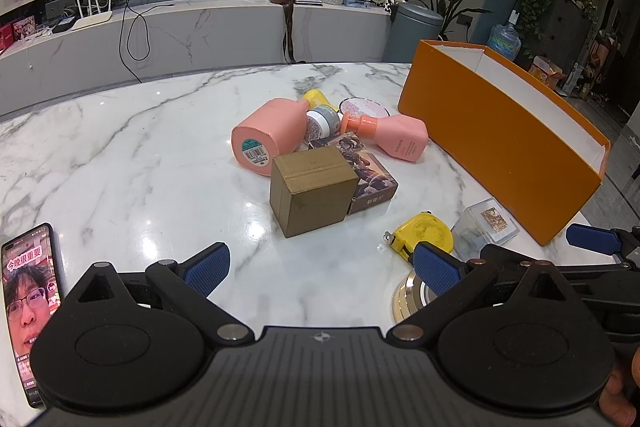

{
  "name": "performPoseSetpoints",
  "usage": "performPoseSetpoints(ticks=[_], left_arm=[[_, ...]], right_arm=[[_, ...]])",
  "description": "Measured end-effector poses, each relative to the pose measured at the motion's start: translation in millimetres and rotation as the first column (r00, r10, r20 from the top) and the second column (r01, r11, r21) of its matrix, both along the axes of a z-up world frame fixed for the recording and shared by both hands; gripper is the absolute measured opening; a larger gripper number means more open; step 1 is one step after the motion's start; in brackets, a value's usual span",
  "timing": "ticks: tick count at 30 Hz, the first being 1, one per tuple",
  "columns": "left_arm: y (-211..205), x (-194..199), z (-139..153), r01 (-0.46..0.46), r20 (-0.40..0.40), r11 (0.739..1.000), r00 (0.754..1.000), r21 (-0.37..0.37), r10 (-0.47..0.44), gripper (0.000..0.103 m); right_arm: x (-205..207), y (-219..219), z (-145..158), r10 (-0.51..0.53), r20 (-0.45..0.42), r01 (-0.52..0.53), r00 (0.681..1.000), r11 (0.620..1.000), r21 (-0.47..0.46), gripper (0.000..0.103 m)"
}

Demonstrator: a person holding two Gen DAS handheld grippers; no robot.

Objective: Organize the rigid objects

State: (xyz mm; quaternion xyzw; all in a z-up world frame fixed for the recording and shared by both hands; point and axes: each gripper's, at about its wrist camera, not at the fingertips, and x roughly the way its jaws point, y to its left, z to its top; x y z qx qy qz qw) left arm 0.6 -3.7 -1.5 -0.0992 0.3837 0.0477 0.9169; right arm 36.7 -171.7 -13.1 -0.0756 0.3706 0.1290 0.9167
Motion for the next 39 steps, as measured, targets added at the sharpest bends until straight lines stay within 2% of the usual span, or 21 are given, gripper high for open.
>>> performPoseSetpoints(ticks=[19,39], left_arm=[[0,0,0,-0.002,-0.003,1.000,1.000,0.002,0.002,0.103],[-4,9,-17,-0.002,-0.038,1.000,0.999,0.020,0.002,0.103]], right_arm=[[0,0,0,-0.001,0.000,0.001,1.000,1.000,0.000,0.101],[13,-8,-13,-0.011,-0.019,0.011,1.000,1.000,0.004,0.101]])
